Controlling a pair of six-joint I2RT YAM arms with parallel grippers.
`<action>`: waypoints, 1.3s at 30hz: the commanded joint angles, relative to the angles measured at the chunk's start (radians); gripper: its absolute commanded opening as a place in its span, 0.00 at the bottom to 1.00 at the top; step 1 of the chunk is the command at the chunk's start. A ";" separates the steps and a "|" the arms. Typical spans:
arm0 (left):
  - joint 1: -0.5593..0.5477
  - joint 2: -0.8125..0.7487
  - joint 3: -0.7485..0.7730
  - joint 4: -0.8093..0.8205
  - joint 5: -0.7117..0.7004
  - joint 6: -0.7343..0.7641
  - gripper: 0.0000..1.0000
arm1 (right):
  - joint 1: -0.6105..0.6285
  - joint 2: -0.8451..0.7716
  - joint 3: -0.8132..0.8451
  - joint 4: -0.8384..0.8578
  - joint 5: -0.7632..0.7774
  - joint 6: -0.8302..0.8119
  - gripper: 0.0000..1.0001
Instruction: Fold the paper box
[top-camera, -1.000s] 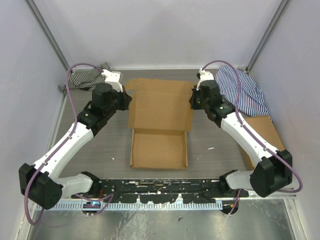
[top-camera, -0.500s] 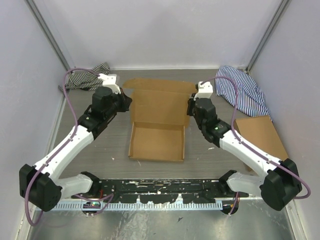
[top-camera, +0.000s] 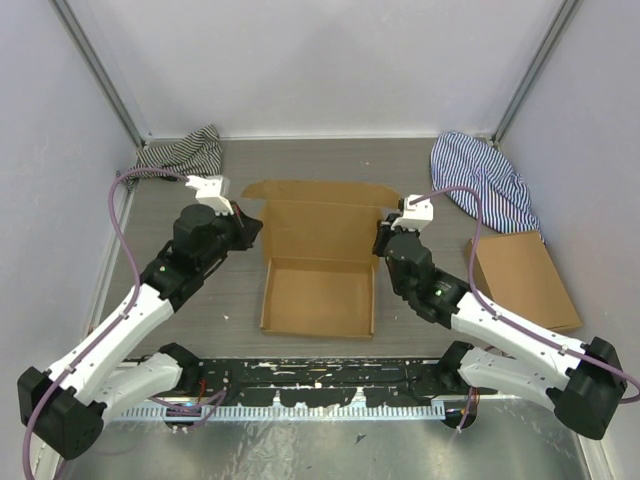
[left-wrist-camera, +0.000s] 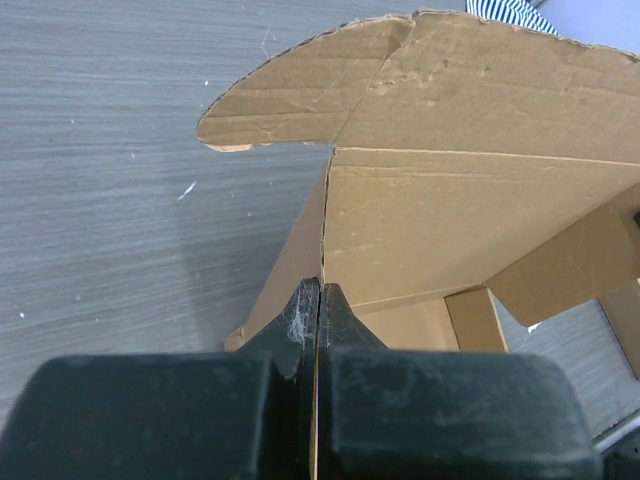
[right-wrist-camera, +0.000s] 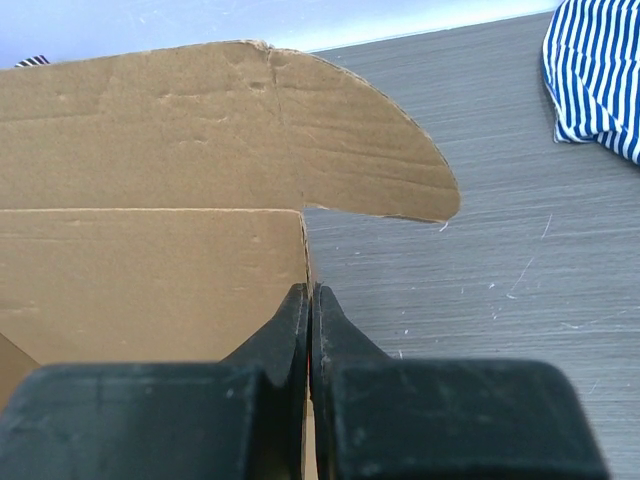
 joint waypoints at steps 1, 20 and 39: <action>-0.039 -0.059 -0.054 -0.036 0.007 -0.055 0.00 | 0.050 -0.021 0.011 -0.052 0.061 0.094 0.01; -0.152 -0.111 -0.107 -0.167 -0.124 -0.087 0.04 | 0.226 -0.042 -0.094 -0.066 0.303 0.170 0.01; -0.167 -0.337 -0.274 -0.280 -0.125 -0.199 0.05 | 0.649 0.356 0.239 -1.399 0.774 1.629 0.01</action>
